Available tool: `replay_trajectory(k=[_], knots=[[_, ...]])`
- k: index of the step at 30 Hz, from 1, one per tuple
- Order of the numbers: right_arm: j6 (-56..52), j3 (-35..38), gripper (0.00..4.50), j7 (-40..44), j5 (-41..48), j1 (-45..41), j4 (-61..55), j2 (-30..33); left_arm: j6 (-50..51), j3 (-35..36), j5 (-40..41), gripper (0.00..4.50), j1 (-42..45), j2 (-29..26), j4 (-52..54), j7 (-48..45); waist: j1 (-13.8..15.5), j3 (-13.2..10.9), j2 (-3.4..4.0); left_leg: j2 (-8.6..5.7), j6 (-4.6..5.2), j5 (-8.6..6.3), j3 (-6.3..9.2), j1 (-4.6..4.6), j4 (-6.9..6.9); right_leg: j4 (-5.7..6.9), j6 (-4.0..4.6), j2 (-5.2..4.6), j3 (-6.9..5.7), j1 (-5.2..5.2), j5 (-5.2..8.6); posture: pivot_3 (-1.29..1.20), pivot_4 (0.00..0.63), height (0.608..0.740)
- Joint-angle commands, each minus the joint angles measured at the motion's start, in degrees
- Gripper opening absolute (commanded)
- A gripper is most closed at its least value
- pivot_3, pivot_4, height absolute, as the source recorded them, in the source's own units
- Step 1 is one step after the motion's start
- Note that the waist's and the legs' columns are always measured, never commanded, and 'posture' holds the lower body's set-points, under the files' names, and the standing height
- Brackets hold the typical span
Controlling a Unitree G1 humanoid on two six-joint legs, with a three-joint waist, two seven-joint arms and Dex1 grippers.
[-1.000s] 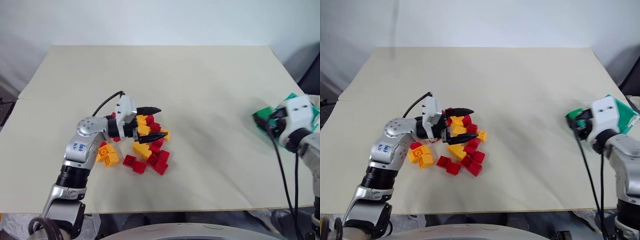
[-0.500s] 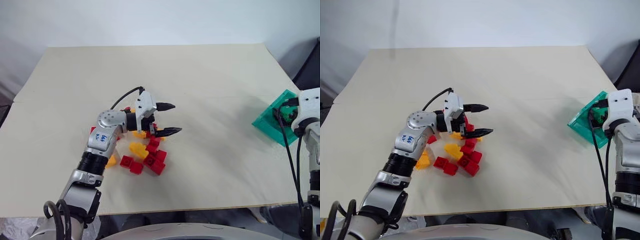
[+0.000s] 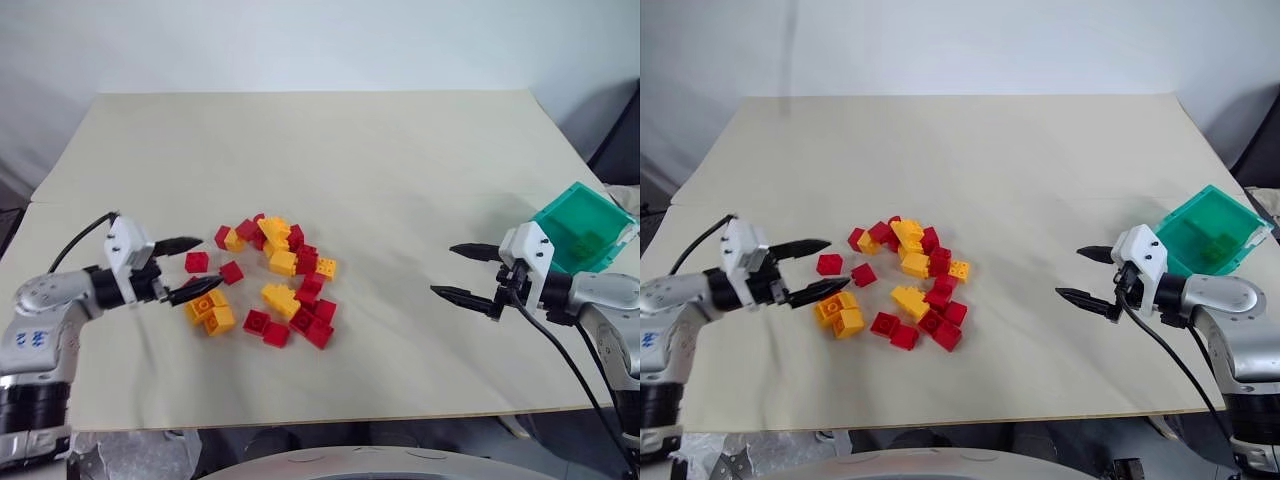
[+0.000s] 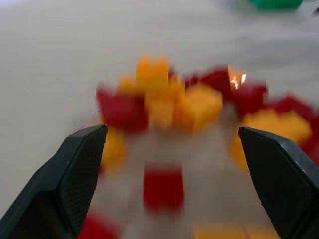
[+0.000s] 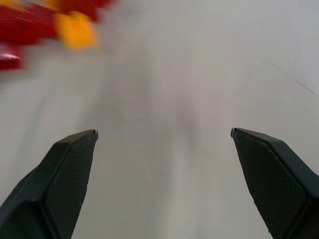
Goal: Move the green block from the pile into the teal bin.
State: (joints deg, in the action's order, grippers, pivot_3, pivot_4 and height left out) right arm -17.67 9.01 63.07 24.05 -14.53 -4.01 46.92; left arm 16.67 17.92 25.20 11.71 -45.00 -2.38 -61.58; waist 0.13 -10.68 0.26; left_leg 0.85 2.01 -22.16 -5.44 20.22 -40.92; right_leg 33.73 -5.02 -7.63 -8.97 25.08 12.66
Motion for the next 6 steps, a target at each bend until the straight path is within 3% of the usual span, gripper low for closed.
replay_trajectory(k=[1,6], knots=[[6.34,-0.96,4.48,6.28,0.50,-2.26,4.85,-0.41,-1.17,6.57,1.87,4.50,-6.38,-2.55,1.70,-1.49,-0.20,-0.02,0.03,0.01,0.01,-0.02,-0.01,0.00,-0.01,0.01,0.00,-0.01,0.00,0.01,0.00,0.00,0.150,0.740],[10.16,-2.93,4.48,9.97,-0.05,-5.55,10.92,-2.10,-1.77,11.14,2.39,4.50,-10.74,-2.46,2.43,1.07,-0.08,-0.07,0.10,0.04,-0.02,-0.04,0.01,-0.02,-0.02,0.08,0.04,-0.03,-0.02,0.02,0.01,0.00,0.150,0.740]])
